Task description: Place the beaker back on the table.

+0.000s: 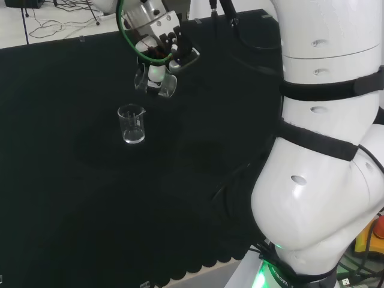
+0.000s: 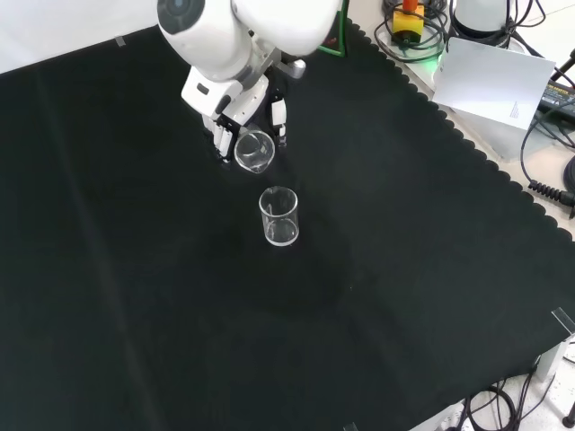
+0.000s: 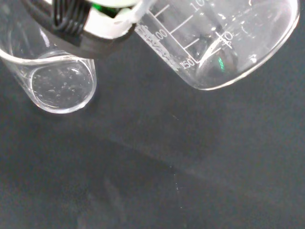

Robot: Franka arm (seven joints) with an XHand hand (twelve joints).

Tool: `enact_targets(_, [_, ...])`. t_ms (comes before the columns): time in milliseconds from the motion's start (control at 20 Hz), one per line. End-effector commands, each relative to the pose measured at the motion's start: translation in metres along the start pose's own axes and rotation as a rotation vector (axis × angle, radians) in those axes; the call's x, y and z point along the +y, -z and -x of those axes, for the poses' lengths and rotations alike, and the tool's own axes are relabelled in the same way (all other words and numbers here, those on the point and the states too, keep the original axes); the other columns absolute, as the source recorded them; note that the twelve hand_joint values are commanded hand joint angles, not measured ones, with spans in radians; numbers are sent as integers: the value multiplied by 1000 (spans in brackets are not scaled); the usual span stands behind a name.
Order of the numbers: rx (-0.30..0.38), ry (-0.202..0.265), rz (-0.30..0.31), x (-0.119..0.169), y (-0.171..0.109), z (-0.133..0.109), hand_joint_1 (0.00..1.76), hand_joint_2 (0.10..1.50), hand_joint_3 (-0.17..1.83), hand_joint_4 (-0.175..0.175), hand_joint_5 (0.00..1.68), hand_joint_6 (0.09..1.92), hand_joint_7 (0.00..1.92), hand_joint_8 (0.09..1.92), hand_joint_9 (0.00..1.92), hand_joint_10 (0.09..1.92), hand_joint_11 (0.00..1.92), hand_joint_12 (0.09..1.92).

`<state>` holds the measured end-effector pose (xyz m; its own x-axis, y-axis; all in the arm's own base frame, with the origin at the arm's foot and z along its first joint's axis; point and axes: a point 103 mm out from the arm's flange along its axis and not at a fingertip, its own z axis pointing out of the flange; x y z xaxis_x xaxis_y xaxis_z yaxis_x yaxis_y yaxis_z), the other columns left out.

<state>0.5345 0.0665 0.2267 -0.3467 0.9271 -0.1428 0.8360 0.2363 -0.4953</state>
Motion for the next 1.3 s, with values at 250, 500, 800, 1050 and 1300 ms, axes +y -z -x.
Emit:
enact_targets(250, [180,103,121,5,-21,29,1283,1113,-175,-108,1046,855,1266,745,1360,974,1113,816])
enact_targets(500, [249,124,212,3,-37,49,1283,1114,-175,-108,1046,856,1265,746,1359,973,1113,815])
enact_targets(800, [330,158,257,14,-58,61,1282,1114,-175,-107,1045,858,1264,747,1355,972,1109,813])
enact_targets(1050, [404,178,283,26,-74,68,1282,1115,-175,-106,1042,863,1263,748,1347,971,1106,810])
enact_targets(1300, [478,183,297,38,-93,75,1281,1116,-175,-106,1039,868,1261,749,1342,969,1105,808])
